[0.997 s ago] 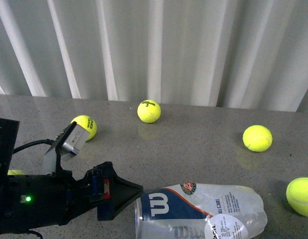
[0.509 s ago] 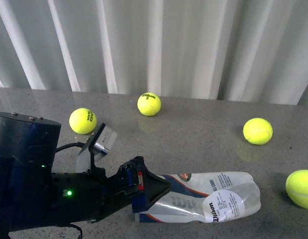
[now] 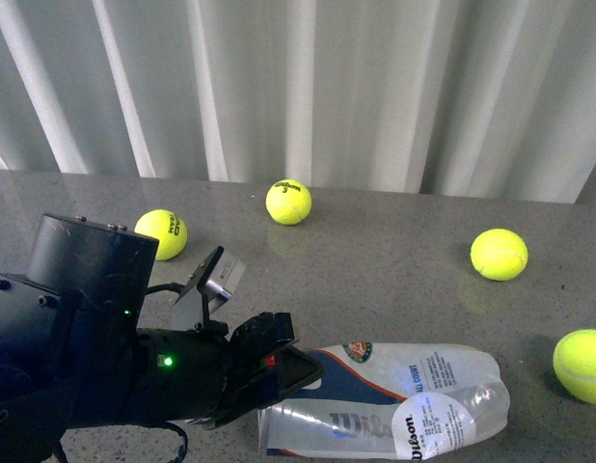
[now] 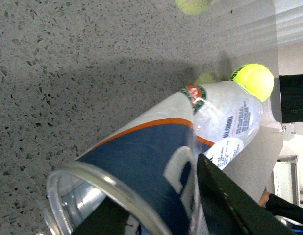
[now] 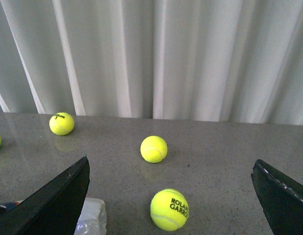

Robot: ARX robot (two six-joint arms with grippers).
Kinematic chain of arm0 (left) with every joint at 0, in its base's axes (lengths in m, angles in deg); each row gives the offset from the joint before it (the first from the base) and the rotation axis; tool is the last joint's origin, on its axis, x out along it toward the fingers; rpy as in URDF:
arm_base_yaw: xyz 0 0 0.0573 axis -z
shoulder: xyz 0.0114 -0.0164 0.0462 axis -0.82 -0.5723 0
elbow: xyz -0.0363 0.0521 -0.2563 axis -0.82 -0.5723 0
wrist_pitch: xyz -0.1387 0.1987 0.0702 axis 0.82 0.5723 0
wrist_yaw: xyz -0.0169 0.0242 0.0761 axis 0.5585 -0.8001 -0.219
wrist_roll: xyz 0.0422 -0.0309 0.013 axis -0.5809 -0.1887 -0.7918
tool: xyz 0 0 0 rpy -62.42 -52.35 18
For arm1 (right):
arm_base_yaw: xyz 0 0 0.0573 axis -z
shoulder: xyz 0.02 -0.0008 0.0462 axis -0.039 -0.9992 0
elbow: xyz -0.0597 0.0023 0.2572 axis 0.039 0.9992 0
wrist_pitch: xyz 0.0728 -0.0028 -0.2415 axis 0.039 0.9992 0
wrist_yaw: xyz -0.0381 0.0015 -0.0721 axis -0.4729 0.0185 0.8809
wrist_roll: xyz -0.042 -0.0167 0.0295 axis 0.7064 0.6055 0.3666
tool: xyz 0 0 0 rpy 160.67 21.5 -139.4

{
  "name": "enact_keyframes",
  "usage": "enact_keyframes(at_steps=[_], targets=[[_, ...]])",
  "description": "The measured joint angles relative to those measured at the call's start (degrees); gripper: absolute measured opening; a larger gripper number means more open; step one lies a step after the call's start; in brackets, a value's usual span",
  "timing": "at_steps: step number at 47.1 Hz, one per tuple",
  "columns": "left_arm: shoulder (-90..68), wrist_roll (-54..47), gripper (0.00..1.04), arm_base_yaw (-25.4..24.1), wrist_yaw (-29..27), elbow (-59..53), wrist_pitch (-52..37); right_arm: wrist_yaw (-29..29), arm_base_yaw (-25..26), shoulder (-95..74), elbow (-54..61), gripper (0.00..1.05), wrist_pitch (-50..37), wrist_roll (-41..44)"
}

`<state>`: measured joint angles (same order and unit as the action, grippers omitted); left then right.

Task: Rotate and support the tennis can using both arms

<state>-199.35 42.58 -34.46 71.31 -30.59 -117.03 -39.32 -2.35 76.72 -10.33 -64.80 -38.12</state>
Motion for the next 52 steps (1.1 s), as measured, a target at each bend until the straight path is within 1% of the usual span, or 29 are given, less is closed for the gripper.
enact_keyframes(at_steps=[6,8,15,18,22,24,26,33,36,39,41,46,48,52], targets=[[5.40,-1.81,0.12,-0.83,2.05,-1.07,4.83,0.00,-0.02,0.00,0.00,0.98,0.00,0.00],[9.38,-3.54,0.03,-1.33,2.86,-1.09,8.66,0.00,0.00,0.00,0.00,0.98,0.00,0.00],[19.82,-11.28,0.04,-2.05,0.90,0.37,21.70,0.00,0.00,0.00,0.00,0.98,0.00,0.00],[24.70,-16.81,0.04,-1.95,-1.38,2.84,29.64,0.00,-0.02,0.00,0.00,0.98,0.00,0.00],[29.07,-23.37,0.04,-1.03,-4.26,6.60,38.05,-0.02,0.00,0.00,0.00,0.98,0.00,0.00],[31.08,-27.56,0.04,-0.07,-6.84,9.07,42.75,-0.02,0.00,0.00,0.00,0.98,0.00,0.00],[33.09,-34.69,0.04,1.75,-10.27,13.11,49.51,-0.02,0.00,0.00,0.00,0.98,0.00,0.00],[33.22,-49.55,0.04,7.61,-19.08,22.88,63.49,0.00,-0.02,0.00,0.00,0.98,0.00,0.00],[32.30,-55.12,0.04,9.79,-23.37,26.27,67.67,-0.02,0.00,0.00,0.00,0.98,0.00,0.00],[30.25,-64.17,0.04,12.81,-29.38,31.67,73.24,-0.02,0.00,0.00,0.00,0.98,0.00,0.00],[28.74,-68.43,0.04,14.29,-32.83,34.69,75.60,0.00,0.00,0.00,0.00,0.98,0.00,0.00],[24.83,-77.94,0.04,16.81,-39.89,38.93,78.79,0.00,0.00,0.00,0.00,0.98,0.00,0.00],[23.17,-81.05,0.04,17.46,-41.33,39.58,80.02,0.00,-0.02,0.00,0.00,0.98,0.00,0.00],[20.33,-84.56,0.04,18.23,-42.21,39.69,81.40,0.00,-0.02,0.00,0.00,0.98,0.00,0.00]])
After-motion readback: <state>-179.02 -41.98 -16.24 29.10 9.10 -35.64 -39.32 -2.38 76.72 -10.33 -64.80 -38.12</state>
